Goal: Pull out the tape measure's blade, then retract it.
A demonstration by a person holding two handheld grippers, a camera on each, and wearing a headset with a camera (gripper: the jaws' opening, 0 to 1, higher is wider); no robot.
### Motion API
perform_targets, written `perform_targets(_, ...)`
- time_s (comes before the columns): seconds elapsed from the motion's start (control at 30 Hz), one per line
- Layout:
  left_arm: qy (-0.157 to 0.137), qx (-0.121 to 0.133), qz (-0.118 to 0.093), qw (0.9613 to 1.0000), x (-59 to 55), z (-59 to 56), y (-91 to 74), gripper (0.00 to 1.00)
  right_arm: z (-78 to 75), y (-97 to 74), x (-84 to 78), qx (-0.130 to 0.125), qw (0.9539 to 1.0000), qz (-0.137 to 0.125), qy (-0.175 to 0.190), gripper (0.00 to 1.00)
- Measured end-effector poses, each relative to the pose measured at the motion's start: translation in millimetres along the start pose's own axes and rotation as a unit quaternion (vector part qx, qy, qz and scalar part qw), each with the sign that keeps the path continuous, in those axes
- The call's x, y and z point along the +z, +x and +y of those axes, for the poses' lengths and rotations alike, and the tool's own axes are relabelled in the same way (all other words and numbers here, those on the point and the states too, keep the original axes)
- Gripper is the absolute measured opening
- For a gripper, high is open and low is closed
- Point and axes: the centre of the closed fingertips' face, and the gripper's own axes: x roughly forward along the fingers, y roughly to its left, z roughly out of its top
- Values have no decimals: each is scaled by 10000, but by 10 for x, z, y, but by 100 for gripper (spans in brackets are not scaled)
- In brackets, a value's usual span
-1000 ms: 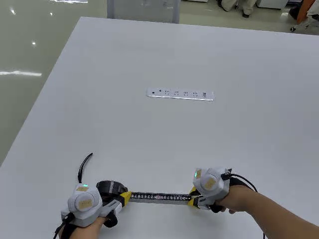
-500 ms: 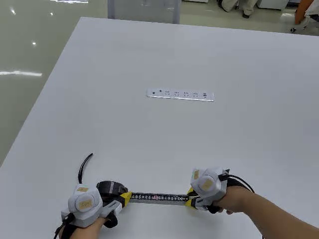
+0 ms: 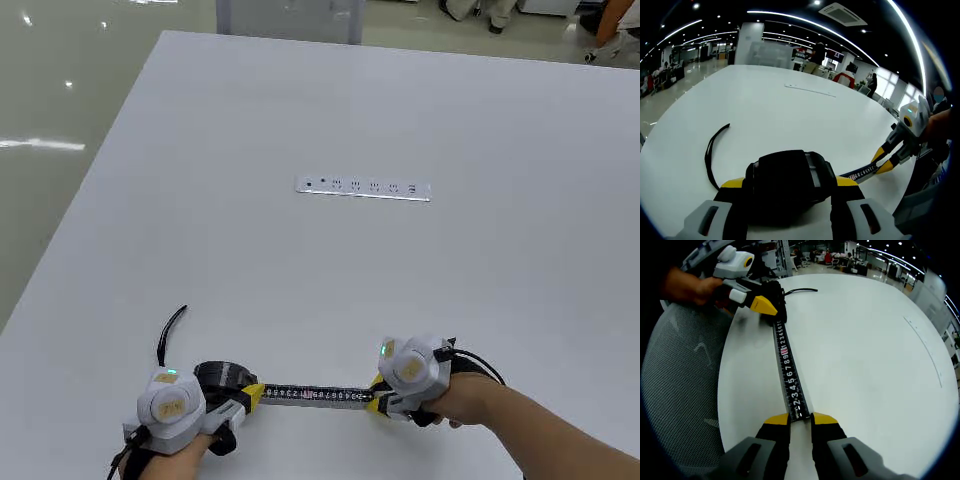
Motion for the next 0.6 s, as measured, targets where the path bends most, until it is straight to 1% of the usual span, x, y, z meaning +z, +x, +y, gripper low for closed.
perform_targets(0.27, 4, 4, -1, 10000, -4, 1, 2, 63, 9, 23, 39, -26, 10000, -45, 70, 14)
perform_targets(0.6, -25, -4, -6, 10000, -1, -1, -4, 63, 21, 46, 93, -41, 9999, -91, 48, 14)
